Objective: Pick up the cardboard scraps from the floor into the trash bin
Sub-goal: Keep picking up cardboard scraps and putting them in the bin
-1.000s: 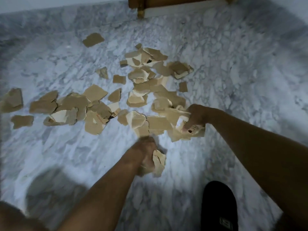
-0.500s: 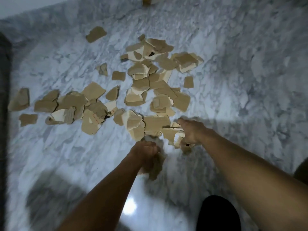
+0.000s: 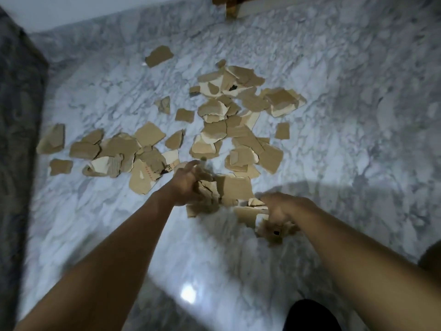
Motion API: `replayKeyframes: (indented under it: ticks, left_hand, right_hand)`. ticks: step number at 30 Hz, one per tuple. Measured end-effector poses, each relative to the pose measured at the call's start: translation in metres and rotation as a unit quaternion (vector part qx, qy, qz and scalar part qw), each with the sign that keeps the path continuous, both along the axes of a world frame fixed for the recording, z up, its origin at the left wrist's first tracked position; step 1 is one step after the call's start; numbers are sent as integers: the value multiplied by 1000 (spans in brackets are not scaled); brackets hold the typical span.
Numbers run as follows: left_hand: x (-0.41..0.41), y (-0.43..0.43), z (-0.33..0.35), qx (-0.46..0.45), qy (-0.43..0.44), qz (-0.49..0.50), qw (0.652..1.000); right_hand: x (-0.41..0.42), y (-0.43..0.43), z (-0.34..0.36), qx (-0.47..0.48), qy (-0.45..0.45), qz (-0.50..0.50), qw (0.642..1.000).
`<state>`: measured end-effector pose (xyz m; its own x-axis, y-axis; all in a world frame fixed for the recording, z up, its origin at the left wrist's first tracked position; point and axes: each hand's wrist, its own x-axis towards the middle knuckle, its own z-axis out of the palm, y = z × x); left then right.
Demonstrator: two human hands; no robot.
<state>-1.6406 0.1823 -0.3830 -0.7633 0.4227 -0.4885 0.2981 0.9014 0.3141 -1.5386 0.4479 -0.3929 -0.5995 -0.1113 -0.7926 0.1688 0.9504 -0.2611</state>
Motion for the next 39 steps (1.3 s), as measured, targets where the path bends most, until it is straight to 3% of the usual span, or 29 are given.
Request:
replayKeyframes:
  ticks: [4,9,16,19,21,25,28,31,33,39]
  left_hand:
    - [3,3,-13,70,26,-30,997]
    - [5,-4,-11,103,16,-26,994]
    - [17,-66,0,104,-122,69,985]
    - [24,-95,-3,116,-144,128,974]
    - [23,-97,1,116,-144,128,974]
    - [6,-72,9,136,-170,106,970]
    - [-1,-42,6,177,-145,90,969]
    - [0,-12,-9,39,-35,13,999]
    - [9,-2,-18,-10,-24,16,1000]
    - [24,-2,-21,0,11,19,1000]
  right_hand:
    - [-30,8,27,-64,25,-78,995]
    - [-63,-22,22,-44,85,-102,990]
    - [-55,-55,-6,53,202,45,977]
    - [-49,-60,-5,61,232,64,969]
    - [-48,-59,-4,58,228,58,970]
    - [-48,-37,5,-43,137,-90,986]
    - [-49,-10,18,-21,79,-82,993]
    - [-38,14,26,31,51,-82,995]
    - [-23,25,18,34,54,-105,992]
    - [1,36,-1,10,73,-162,984]
